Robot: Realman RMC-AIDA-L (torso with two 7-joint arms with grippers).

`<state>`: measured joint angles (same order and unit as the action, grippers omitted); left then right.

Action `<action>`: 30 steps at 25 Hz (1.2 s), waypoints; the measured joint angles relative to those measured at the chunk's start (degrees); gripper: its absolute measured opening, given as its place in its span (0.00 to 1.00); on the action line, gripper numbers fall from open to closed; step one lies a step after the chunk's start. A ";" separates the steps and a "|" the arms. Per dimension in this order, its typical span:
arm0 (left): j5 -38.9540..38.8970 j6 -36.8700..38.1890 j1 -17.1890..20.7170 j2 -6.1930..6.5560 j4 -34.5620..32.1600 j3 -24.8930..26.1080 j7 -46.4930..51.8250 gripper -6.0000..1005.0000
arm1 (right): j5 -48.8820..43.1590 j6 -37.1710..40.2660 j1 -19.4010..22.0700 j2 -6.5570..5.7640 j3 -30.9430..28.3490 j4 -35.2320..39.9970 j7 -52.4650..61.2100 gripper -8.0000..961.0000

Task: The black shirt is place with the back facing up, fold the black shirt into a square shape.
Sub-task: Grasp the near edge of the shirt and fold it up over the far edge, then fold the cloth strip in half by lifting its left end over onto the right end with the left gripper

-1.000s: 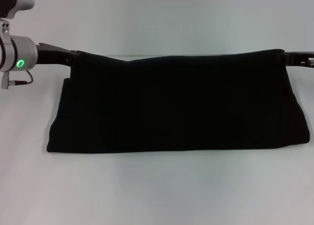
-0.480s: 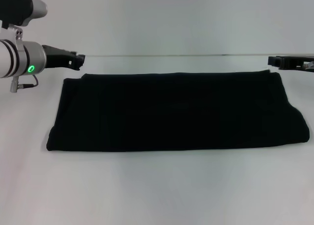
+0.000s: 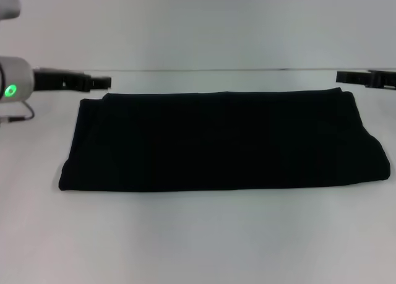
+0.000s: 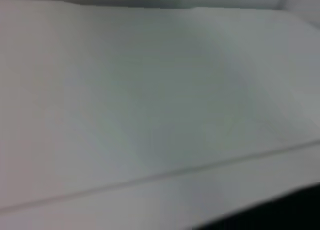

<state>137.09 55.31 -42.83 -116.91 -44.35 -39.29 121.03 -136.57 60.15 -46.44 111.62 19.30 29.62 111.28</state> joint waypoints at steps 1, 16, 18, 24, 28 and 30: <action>-0.93 3.89 1.38 -0.28 -2.55 0.03 0.38 0.56 | 0.40 2.04 0.70 0.03 0.04 1.08 0.22 0.52; -9.90 36.80 12.60 0.09 -8.84 6.41 5.74 0.89 | 8.15 28.58 10.19 -1.06 0.79 5.54 -7.14 0.72; -9.60 40.16 12.46 0.69 -6.19 8.16 6.35 0.90 | 8.07 30.07 10.41 -0.95 1.45 5.40 -8.81 0.72; -6.86 41.71 12.02 1.62 -1.90 8.88 10.92 0.90 | 8.16 34.28 10.01 -0.60 4.28 5.22 -14.12 0.73; -4.08 41.48 11.30 1.64 0.03 8.55 15.63 0.90 | 8.32 37.29 9.09 -0.53 4.37 5.20 -18.23 0.73; -3.58 40.72 11.02 1.64 1.13 8.51 17.48 0.90 | 8.37 38.12 8.51 -0.44 4.37 5.19 -19.87 0.73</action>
<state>133.51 96.04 -31.81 -115.27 -43.22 -30.77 138.51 -128.20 98.27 -37.93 111.18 23.68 34.80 91.41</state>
